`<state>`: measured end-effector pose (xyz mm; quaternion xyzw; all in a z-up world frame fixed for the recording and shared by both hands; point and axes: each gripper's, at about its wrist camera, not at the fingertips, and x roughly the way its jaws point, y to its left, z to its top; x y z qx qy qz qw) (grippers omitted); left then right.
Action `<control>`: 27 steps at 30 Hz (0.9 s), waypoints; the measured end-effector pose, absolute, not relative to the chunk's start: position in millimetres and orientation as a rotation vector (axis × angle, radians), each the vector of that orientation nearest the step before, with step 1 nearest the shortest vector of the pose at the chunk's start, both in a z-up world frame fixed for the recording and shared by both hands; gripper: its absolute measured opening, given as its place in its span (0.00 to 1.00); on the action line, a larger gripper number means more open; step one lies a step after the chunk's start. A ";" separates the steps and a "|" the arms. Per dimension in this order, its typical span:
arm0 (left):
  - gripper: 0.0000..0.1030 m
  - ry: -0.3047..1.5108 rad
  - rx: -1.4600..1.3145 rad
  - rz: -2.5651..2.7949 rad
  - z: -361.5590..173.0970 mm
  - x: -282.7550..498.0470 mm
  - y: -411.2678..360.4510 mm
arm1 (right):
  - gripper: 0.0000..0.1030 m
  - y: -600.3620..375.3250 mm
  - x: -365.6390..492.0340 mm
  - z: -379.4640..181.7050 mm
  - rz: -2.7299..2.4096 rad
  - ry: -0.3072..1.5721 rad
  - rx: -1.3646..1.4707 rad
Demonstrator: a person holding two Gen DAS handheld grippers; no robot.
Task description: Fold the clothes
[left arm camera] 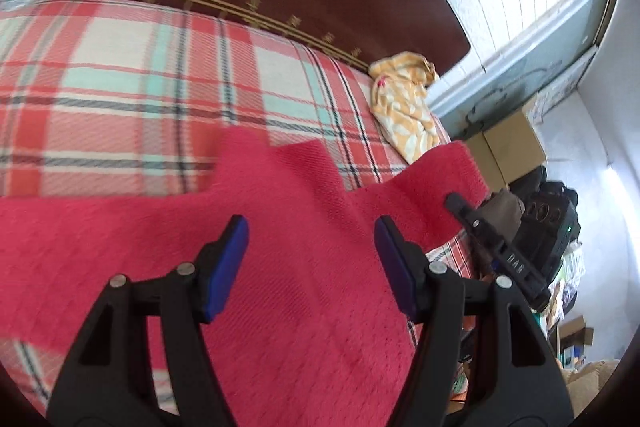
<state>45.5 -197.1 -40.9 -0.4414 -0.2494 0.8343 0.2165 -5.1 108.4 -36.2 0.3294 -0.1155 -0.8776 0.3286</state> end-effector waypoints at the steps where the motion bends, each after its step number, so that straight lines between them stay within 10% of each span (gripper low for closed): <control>1: 0.65 -0.703 -1.217 2.342 -39.1 52.9 -208.2 | 0.06 91.4 0.5 -35.3 -2.278 -0.227 0.856; 10: 0.69 -0.844 -1.241 2.665 -44.7 115.2 -317.2 | 0.10 -24.1 29.5 -78.3 -2.059 0.208 1.007; 15: 0.69 -0.824 -1.333 2.778 -59.2 132.1 -347.3 | 0.47 -23.8 31.1 -79.3 -2.009 0.211 1.072; 27: 0.69 -0.912 -1.397 2.757 -82.7 138.0 -367.5 | 0.48 -44.6 38.4 -80.4 -1.902 0.189 1.091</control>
